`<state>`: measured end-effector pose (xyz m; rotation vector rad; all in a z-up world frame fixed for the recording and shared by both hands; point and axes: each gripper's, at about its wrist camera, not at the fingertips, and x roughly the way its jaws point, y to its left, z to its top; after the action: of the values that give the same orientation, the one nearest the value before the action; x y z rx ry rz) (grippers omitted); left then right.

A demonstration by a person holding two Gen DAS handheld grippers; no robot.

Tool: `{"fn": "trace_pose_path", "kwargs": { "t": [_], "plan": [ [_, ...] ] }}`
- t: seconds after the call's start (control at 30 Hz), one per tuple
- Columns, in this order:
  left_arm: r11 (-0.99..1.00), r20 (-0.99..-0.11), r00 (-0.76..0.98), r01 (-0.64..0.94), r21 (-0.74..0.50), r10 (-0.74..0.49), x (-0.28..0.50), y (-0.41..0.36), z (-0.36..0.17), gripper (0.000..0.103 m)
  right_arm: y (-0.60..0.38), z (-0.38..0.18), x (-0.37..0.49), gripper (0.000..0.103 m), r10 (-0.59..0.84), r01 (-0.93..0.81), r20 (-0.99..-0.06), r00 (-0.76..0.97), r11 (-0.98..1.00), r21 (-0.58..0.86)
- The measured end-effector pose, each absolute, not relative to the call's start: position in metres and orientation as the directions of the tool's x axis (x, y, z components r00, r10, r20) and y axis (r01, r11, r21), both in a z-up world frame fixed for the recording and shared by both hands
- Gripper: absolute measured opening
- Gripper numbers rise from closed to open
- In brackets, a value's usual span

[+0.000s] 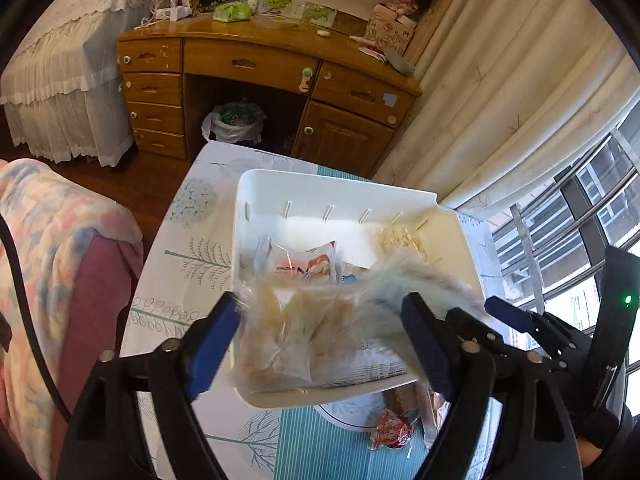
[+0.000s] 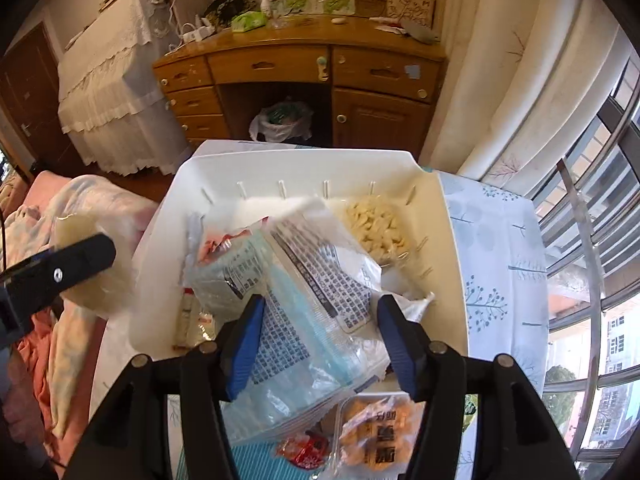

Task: Organize snacks
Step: 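Open both tools to drop the rice-cake bag and printed bag into the tray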

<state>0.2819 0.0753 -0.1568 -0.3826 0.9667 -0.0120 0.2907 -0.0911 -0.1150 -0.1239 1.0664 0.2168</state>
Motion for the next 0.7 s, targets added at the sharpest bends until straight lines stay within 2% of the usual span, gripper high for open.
{"fn": "trace_pose_path", "kwargs": {
  "t": [0.13,0.23,0.7],
  "plan": [
    [0.922,-0.797,0.566,-0.159,-0.354,-0.208,0.281,0.078,-0.161,0.090,-0.092,-0.112,0.290,0.061,0.107,-0.207,-0.870,0.481,0.978,0.006],
    [0.908,-0.795,0.562,-0.172,-0.383,-0.228,0.276,0.082,-0.164,0.090,-0.093,-0.107,0.284,0.066,0.068,-0.159,-0.862,0.503,0.987,-0.014],
    [0.904,-0.775,0.561,-0.102,-0.415,-0.292,0.228,0.095,-0.152,0.090,-0.091,-0.075,0.230,0.067,0.006,-0.029,-0.810,0.587,0.999,-0.013]
  ]
}}
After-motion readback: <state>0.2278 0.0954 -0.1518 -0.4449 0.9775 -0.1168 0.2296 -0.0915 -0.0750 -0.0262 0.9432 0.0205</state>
